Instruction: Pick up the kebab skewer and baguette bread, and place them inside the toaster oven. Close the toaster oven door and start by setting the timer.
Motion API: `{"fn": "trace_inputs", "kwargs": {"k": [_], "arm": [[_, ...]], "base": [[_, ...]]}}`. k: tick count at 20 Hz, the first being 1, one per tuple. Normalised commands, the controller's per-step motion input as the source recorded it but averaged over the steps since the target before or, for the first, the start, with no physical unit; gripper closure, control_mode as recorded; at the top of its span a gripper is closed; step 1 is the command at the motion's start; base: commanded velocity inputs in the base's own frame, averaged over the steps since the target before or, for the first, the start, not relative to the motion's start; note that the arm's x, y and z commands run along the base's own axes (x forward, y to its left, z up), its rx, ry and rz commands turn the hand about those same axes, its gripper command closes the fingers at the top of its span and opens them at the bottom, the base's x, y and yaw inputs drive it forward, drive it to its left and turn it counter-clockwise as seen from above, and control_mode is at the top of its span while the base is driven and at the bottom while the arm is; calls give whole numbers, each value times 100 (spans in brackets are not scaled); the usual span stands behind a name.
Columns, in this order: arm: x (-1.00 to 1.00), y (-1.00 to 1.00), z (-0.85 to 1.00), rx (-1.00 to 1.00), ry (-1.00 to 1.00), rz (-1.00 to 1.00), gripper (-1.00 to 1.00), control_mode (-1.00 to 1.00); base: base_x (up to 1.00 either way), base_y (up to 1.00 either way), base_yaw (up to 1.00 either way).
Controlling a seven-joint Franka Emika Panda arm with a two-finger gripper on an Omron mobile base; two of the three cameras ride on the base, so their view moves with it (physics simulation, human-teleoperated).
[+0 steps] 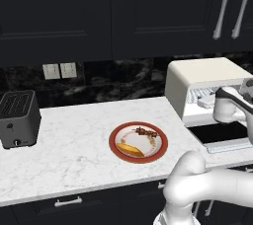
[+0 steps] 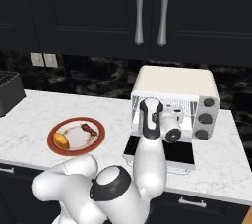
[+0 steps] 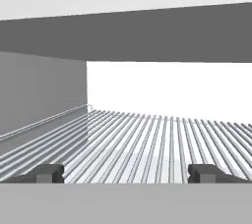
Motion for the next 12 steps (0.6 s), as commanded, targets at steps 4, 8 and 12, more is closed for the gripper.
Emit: {"fn": "trace_inputs", "kwargs": {"k": [4,8,12], "arm": [[-64,-13,-44,-10,22,0,-100,-100],[-99,-13,-13,-2,44,0,-100,-100],[-100,-16,-28,-2,43,0,-100,-100]], "base": [[0,0,0],[0,0,0],[0,0,0]]}}
